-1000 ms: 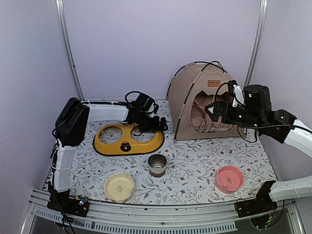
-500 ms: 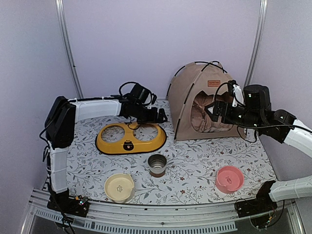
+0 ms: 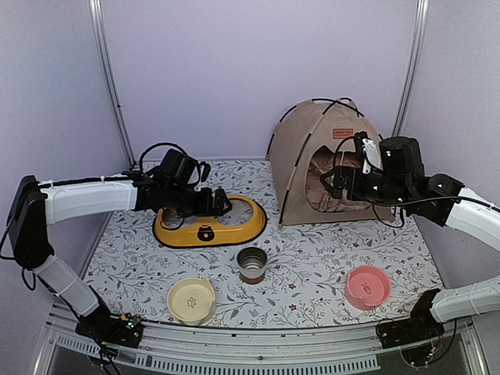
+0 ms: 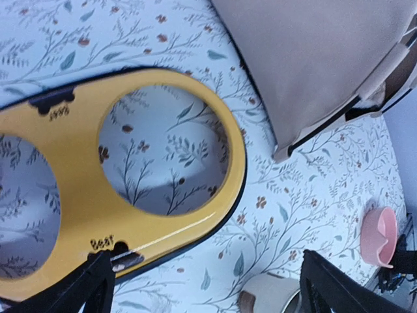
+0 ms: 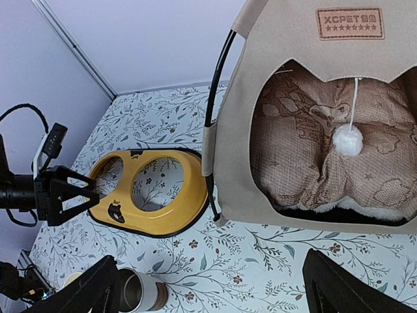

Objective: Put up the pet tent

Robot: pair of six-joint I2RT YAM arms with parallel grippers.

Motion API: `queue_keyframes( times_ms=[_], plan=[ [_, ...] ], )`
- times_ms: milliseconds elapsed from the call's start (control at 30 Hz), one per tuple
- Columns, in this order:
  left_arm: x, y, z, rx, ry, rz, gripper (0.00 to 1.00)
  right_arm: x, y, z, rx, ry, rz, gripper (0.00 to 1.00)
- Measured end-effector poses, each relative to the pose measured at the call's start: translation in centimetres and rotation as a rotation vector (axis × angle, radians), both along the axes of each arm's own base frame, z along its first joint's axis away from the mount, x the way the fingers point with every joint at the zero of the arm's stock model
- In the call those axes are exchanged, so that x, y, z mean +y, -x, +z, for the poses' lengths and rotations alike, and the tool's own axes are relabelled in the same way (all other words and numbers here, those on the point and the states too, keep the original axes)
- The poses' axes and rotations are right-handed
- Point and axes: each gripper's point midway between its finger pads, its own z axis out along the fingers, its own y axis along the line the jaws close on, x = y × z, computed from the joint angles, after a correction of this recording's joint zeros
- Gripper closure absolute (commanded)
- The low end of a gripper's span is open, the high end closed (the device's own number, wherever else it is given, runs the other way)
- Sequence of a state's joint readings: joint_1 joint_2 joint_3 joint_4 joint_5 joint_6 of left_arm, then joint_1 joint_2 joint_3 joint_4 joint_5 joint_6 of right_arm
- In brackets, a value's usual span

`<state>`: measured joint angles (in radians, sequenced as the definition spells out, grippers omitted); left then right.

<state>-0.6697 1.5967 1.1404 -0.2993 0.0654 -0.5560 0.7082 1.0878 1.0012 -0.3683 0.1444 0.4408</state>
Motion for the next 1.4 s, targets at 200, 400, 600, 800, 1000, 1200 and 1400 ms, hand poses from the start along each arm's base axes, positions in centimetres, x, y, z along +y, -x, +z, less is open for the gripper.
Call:
queue_keyframes(
  times_ms=[200, 400, 600, 800, 1000, 1200, 1400],
  plan=[
    [4.5, 5.0, -4.6, 0.116, -0.045, 0.057, 0.01, 0.8, -0.3, -1.4, 0.026, 0.028, 0.026, 0.01],
    [7.0, 6.7, -6.3, 0.163, -0.047, 0.112, 0.01, 1.3, -0.5, -2.1, 0.043, 0.038, 0.045, 0.01],
    [7.0, 5.7, -9.4, 0.201, -0.066, 0.128, 0.01, 1.5, -0.5, -2.0, 0.04, 0.033, 0.057, 0.01],
    [5.9, 3.8, -11.8, 0.226, -0.093, 0.116, 0.01, 1.4, -0.4, -1.7, 0.031, 0.032, 0.058, 0.01],
    [4.6, 1.9, -10.7, 0.171, -0.06, 0.095, 0.01, 1.1, 0.0, -0.6, 0.007, 0.012, 0.056, 0.01],
    [4.6, 2.3, -9.8, 0.153, -0.056, 0.071, 0.01, 1.1, 0.0, -0.5, 0.005, 0.012, 0.055, 0.01],
    [6.8, 5.6, -6.7, 0.111, -0.05, 0.051, 0.01, 1.1, -0.1, -0.7, 0.008, 0.016, 0.055, 0.01]
  ],
)
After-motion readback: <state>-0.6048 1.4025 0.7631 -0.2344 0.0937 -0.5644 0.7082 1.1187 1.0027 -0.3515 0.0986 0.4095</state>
